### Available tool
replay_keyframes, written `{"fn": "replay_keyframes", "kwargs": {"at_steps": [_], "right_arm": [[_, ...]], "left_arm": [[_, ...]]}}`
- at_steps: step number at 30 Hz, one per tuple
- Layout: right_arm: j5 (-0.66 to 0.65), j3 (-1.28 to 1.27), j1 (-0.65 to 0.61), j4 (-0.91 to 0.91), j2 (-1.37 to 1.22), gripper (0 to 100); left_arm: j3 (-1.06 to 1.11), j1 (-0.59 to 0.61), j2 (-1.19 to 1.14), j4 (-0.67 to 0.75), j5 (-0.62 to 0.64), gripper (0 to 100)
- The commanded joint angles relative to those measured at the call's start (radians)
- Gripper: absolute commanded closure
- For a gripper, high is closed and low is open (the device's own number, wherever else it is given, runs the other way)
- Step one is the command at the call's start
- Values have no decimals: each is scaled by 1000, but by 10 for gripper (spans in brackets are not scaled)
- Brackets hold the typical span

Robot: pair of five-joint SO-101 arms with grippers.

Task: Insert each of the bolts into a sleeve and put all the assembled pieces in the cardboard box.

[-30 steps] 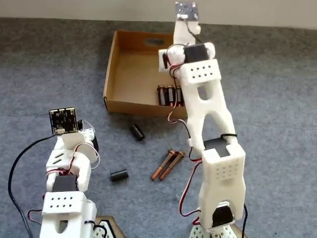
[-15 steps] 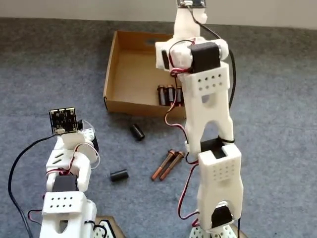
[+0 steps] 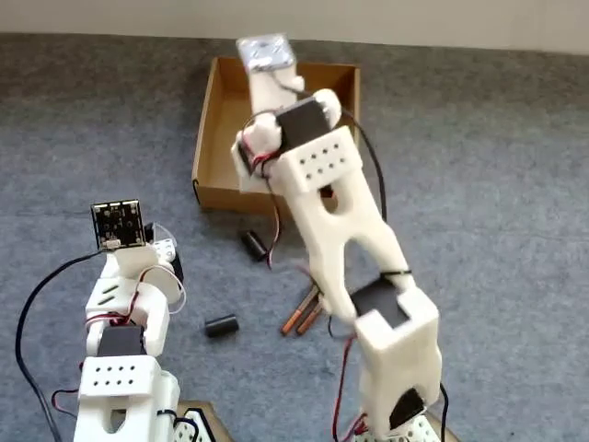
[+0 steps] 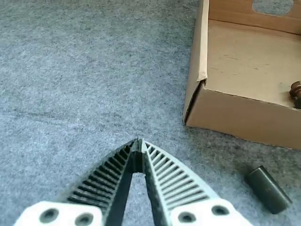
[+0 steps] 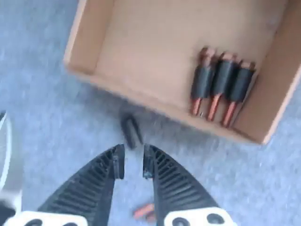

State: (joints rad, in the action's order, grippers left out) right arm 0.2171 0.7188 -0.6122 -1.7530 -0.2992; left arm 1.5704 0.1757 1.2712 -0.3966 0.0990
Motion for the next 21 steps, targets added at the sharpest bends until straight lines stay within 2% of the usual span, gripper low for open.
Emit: {"fn": "replay_keyframes", "kwargs": {"at_steps": [1, 6, 10, 13, 16, 21], "right_arm": [[-49, -271, -28, 59, 214, 930], [-124, -700, 7, 349, 360, 930], [-132, -941, 1, 522, 389, 929], [-141, -1020, -10, 627, 386, 926], [-224, -1076, -21, 711, 386, 925], [-247, -1145, -56, 796, 383, 923]], "left_arm": [[-7, 8, 15, 20, 2, 987], [-8, 10, 15, 20, 2, 987], [-13, 36, 15, 20, 2, 987], [-15, 82, 15, 21, 6, 987], [-15, 82, 15, 21, 6, 987], [-15, 81, 15, 21, 6, 987]]}}
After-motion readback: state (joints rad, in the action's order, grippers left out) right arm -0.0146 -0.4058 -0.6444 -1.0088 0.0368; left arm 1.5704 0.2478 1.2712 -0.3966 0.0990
